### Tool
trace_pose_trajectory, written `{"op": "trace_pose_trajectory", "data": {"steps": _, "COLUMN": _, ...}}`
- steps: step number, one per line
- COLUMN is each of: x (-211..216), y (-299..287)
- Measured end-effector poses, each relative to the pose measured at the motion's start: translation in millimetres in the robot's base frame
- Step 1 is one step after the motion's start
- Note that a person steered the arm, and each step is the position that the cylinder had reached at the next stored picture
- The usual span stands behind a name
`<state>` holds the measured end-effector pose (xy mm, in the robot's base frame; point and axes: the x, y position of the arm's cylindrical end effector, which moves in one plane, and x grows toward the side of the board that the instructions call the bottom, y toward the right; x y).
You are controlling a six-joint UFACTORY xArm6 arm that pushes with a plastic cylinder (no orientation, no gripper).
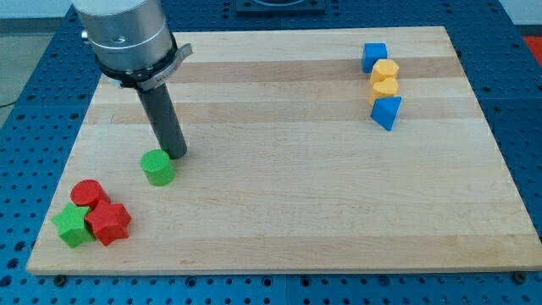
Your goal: Place green star closer to the group of blocks
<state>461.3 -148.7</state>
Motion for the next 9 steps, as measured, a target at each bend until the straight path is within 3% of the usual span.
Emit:
{"op": "trace_pose_trajectory", "data": {"steps": 1, "x": 0.5, "y": 29.1}}
{"op": "trace_pose_trajectory", "data": {"steps": 4, "x": 17.4, "y": 2.5}}
{"op": "trace_pose_trajectory", "data": {"steps": 7, "x": -0.2, "y": -8.5}}
{"op": "trace_pose_trajectory", "data": {"steps": 9, "x": 48.8, "y": -21.0}}
